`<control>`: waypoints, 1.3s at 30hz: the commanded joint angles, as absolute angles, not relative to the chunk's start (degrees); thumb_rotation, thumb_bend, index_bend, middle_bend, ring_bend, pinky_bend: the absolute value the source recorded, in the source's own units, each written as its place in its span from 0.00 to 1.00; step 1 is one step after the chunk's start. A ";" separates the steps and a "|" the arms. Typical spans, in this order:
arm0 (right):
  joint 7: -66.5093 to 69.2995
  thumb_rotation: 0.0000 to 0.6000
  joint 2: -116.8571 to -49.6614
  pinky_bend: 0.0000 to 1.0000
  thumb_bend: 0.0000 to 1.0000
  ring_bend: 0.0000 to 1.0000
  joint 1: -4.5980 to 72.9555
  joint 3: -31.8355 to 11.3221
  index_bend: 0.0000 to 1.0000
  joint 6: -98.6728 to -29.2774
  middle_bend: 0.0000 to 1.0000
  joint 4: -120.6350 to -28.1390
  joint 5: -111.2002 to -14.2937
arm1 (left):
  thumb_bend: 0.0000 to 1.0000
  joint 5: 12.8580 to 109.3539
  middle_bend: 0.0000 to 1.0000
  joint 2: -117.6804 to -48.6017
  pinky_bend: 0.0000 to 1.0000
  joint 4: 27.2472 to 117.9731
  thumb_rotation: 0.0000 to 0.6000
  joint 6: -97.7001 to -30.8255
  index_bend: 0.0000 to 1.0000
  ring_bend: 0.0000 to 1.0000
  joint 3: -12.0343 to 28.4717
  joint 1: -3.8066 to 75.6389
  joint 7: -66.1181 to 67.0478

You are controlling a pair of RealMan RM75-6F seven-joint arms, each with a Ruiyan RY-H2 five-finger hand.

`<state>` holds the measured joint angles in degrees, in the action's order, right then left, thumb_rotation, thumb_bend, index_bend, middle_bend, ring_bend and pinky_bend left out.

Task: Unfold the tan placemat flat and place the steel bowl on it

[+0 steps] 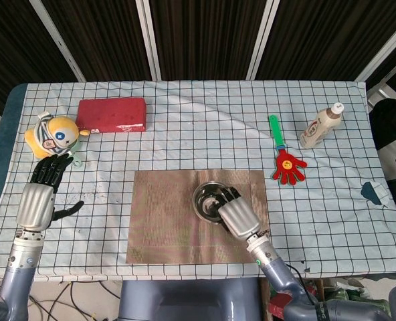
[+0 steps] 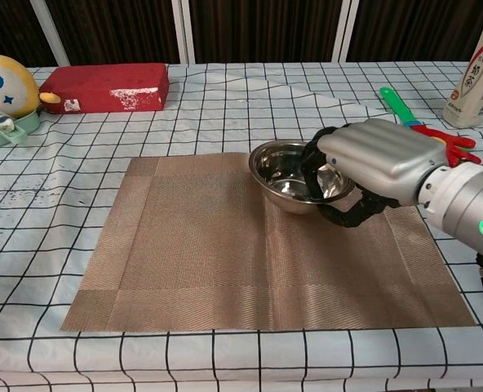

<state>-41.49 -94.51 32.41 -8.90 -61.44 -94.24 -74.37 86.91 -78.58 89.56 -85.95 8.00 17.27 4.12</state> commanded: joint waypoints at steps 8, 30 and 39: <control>-42.05 1.00 -98.18 0.18 0.21 0.12 33.94 -8.04 0.59 -61.40 0.23 -91.69 -72.74 | 0.03 85.78 0.07 -78.52 0.08 89.11 1.00 -85.36 0.11 0.04 8.58 17.31 3.37; -42.12 1.00 -84.42 0.18 0.07 0.08 24.81 -5.28 0.19 -76.17 0.11 -99.69 -73.20 | 0.03 86.56 0.05 -78.94 0.08 88.37 1.00 -84.96 0.11 0.04 7.65 17.30 5.48; -31.43 1.00 -72.44 0.17 0.07 0.04 17.40 -6.26 0.01 -84.72 0.01 -101.20 -73.02 | 0.03 87.08 0.00 -78.58 0.04 88.41 1.00 -84.71 0.01 0.00 6.77 17.13 10.03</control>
